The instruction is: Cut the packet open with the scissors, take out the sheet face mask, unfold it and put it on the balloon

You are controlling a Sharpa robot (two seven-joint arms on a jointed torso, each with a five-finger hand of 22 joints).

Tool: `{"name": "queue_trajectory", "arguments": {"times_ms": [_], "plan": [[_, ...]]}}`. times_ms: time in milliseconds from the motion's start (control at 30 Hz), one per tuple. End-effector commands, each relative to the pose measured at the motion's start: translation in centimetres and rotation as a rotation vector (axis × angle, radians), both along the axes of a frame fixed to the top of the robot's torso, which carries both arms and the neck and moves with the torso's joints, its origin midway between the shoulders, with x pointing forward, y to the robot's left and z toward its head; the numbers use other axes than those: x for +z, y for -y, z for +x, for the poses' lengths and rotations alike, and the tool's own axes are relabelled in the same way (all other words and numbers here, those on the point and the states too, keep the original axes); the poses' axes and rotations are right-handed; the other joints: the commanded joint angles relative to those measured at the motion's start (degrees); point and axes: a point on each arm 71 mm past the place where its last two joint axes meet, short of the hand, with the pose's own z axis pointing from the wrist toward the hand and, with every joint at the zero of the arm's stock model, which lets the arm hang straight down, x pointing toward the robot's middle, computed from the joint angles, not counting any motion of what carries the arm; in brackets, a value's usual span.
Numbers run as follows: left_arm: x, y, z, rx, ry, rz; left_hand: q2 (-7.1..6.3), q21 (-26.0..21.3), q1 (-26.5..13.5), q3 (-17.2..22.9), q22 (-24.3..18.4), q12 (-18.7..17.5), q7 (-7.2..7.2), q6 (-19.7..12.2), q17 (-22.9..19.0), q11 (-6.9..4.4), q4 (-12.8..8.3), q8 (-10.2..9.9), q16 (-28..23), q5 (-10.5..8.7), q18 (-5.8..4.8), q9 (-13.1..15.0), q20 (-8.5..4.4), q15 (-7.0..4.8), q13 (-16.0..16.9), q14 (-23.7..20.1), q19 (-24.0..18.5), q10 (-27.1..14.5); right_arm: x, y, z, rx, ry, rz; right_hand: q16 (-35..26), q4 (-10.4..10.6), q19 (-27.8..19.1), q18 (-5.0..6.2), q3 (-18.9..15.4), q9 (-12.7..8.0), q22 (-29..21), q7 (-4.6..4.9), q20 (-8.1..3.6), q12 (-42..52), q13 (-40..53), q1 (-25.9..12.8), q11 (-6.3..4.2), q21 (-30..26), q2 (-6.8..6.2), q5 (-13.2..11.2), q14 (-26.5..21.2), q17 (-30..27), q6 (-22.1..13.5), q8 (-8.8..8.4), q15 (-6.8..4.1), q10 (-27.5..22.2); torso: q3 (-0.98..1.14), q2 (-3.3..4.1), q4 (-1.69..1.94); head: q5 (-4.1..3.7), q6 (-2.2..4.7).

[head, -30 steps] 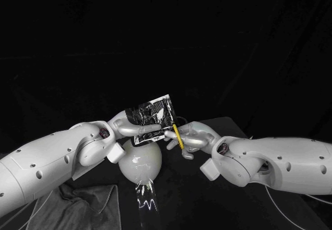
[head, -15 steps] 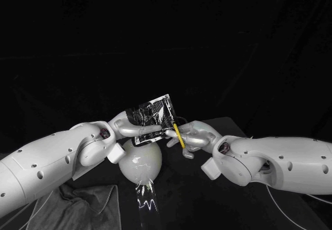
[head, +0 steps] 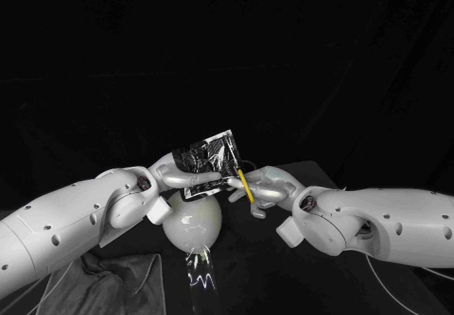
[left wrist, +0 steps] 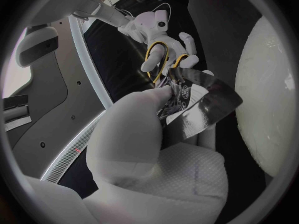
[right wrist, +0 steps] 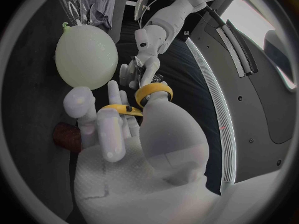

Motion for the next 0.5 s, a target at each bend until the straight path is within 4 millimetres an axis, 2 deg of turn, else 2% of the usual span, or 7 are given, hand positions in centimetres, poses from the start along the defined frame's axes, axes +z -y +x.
{"name": "queue_trajectory", "arguments": {"times_ms": [33, 500], "plan": [[-0.25, 0.20, -0.27, -0.025, 0.006, 0.016, 0.68, 0.25, 0.10, -0.04, 0.09, 0.03, 0.02, 0.44, 0.01, -0.02, -0.30, 0.16, 0.21, 0.32, 0.63, 6.68, -0.11, -0.49, 0.09, -0.03, -0.44, 0.30, 0.41, 0.10, 0.32, 0.001, 0.031, 0.005, 0.15, 0.43, 0.17, 0.82, -0.84, -0.09, 2.54, 0.38, 0.26, -0.23, -0.06, -0.01, -0.13, -0.13, -0.38, -0.24, 0.77, 0.14, -0.47, -0.13, 0.39, -0.40, 0.03, -0.01, 0.00, 0.03, -0.01], [-0.25, 0.11, -0.24, -0.019, 0.050, 0.041, 0.70, 0.30, 0.14, -0.05, 0.13, 0.03, 0.02, 0.43, -0.11, -0.02, -0.37, 0.18, 0.16, 0.31, 0.63, 6.72, -0.12, -0.50, 0.09, -0.06, -0.46, 0.30, 0.61, 0.74, 1.20, -0.021, 0.030, 0.007, 0.27, 0.42, 0.29, 0.82, -0.64, -0.04, 2.61, 0.32, 0.36, -0.03, -0.32, -0.03, -0.18, 0.10, -0.09, -0.24, 0.84, 0.36, -0.19, 0.00, 0.40, -0.16, 0.00, -0.04, -0.03, 0.02, -0.13]]}}
